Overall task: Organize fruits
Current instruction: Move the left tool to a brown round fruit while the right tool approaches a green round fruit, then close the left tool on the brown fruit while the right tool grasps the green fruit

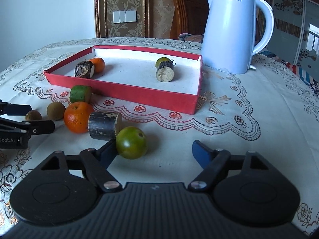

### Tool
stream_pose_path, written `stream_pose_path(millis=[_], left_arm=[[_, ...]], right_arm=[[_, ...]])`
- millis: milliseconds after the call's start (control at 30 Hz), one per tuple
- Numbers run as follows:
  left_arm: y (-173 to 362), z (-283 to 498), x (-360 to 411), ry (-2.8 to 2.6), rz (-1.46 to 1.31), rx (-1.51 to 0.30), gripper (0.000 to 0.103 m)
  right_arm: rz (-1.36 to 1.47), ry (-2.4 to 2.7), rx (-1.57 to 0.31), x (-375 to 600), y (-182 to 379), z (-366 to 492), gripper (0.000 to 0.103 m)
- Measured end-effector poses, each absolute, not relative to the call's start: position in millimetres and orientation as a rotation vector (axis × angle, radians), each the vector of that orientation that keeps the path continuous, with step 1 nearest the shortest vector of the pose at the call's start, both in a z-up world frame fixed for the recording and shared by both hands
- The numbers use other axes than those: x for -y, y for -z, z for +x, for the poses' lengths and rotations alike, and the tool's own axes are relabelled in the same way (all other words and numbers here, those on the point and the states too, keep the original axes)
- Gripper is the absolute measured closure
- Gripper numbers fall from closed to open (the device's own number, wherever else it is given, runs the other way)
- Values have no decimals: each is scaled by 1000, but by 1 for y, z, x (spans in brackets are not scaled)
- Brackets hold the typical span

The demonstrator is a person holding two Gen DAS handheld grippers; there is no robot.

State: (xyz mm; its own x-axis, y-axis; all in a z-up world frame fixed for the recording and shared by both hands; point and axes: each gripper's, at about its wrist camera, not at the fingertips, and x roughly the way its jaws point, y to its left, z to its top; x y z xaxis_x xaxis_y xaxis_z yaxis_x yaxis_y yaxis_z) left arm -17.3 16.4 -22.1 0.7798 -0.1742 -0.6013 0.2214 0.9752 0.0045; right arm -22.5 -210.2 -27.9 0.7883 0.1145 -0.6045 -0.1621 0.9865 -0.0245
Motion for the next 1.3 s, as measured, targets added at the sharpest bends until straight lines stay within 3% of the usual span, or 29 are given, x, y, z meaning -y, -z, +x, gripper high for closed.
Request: stream_pose_path(millis=[200, 367, 533, 733, 900, 1300], left_arm=[[19, -23, -14, 220, 94, -605, 23], [20, -20, -13, 219, 99, -625, 41], [21, -19, -13, 218, 97, -627, 46], [20, -21, -14, 204, 95, -622, 68], [19, -20, -15, 207, 86, -620, 73], [9, -23, -28, 188, 10, -559, 73]], right_arm=[[-76, -169, -637, 207, 27, -22, 42], [-82, -201, -629, 203, 26, -21, 62], [-104, -218, -622, 197, 26, -21, 72], [-102, -223, -617, 197, 26, -22, 72], [-91, -226, -616, 199, 26, -22, 72], [0, -195, -608, 216, 25, -22, 72]])
